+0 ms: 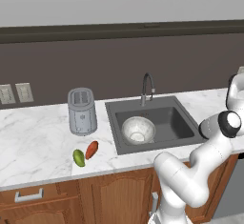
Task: Remove the sweet potato and mango from the sink. Then move the bowl and cup from the counter to the sink for washing.
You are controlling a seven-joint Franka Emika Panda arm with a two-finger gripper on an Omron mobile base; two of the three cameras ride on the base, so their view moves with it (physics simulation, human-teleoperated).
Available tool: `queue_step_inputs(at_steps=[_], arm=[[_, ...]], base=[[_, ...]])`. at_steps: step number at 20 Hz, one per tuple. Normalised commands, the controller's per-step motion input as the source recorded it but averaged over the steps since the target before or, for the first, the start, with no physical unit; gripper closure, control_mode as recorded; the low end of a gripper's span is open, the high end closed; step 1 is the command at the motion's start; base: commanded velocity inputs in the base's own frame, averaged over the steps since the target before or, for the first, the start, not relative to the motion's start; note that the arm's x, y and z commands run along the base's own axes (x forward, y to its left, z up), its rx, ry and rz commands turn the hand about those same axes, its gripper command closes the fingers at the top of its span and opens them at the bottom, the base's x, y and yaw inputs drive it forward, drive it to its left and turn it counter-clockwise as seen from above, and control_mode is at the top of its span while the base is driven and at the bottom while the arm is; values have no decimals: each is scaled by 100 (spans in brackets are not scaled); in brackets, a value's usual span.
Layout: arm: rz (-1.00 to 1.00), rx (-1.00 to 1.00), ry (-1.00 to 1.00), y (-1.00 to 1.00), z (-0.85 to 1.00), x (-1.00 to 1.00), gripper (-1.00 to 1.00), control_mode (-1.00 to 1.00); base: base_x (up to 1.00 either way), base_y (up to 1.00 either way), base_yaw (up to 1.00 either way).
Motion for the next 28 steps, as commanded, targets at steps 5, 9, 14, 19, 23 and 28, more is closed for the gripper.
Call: queue_step_inputs(at_steps=[5, 9, 14, 19, 23, 28], arm=[[-6, 12, -1, 18, 31, 18, 100, -100], [-7, 11, 0, 15, 27, 11, 100, -100], [-7, 9, 0, 14, 23, 6, 100, -100], [-8, 6, 0, 17, 19, 1, 100, -100], [-9, 6, -3, 23, 18, 0, 100, -100], [-10, 6, -7, 28, 15, 0, 100, -100]], base=[[0, 0, 0], [0, 0, 0], [0, 0, 0], [0, 0, 0], [0, 0, 0], [0, 0, 0]])
